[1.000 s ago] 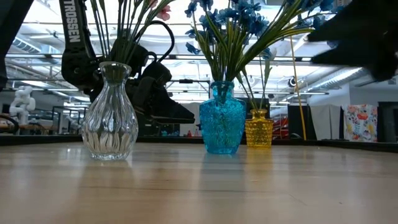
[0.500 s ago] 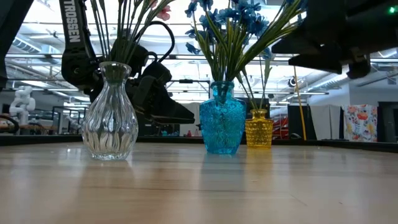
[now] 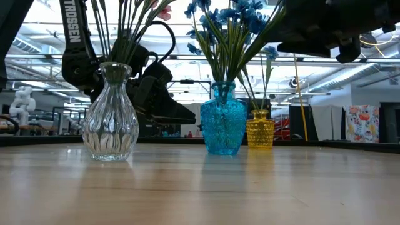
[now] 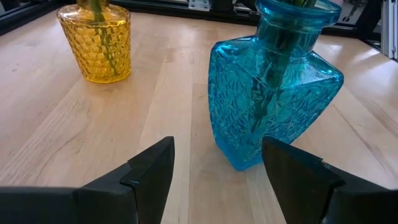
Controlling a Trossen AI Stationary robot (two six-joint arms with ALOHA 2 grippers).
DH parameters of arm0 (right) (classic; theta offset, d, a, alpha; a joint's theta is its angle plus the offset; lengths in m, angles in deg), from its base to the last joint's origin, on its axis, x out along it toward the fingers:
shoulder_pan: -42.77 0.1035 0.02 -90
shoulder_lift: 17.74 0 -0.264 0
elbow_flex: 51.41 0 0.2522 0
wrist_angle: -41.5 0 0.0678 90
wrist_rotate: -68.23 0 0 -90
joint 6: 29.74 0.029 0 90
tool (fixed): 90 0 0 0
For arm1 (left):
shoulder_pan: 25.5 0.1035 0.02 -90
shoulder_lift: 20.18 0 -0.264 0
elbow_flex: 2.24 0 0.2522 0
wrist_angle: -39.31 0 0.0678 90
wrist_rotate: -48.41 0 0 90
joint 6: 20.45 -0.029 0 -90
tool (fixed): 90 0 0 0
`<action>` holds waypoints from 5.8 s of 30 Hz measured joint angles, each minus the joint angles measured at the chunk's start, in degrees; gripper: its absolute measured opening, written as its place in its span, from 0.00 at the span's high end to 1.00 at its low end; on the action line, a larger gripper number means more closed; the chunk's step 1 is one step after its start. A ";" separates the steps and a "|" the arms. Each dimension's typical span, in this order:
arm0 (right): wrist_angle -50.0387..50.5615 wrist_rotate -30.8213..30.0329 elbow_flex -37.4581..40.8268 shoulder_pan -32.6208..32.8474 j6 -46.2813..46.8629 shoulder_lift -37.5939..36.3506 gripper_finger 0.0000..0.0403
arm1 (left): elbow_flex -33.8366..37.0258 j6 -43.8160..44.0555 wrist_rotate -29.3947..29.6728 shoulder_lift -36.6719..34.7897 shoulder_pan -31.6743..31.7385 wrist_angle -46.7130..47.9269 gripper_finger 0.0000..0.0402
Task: Sort flowers into vase by color
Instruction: Put the blue flowers into the blue vase, then adjust the blue vase
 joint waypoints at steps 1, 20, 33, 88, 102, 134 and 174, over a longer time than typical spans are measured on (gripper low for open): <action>0.08 -0.01 0.00 -0.18 -0.03 0.00 0.48 | 0.00 0.00 0.00 0.00 0.00 0.02 0.38; -1.36 6.13 0.00 -3.67 -1.72 -0.11 0.94 | 0.00 0.02 0.00 0.00 0.00 -0.16 0.38; -1.38 8.64 0.00 -4.78 -1.60 -0.11 1.00 | 0.00 -0.02 0.00 0.00 0.00 -0.29 0.38; 35.38 24.82 4.57 -7.75 24.16 -2.61 0.72 | 1.75 -0.22 0.51 -6.16 4.02 8.81 0.38; 21.47 23.95 4.55 -11.73 16.03 4.04 0.95 | 1.77 0.55 -8.68 -6.86 6.13 12.86 0.38; 4.66 31.46 4.55 -14.60 5.65 7.26 1.00 | 1.75 3.08 -2.08 -6.84 -1.05 6.13 0.38; -2.48 34.51 4.50 -17.63 1.26 9.27 1.00 | 1.75 3.10 -4.38 -6.82 -1.25 8.15 0.38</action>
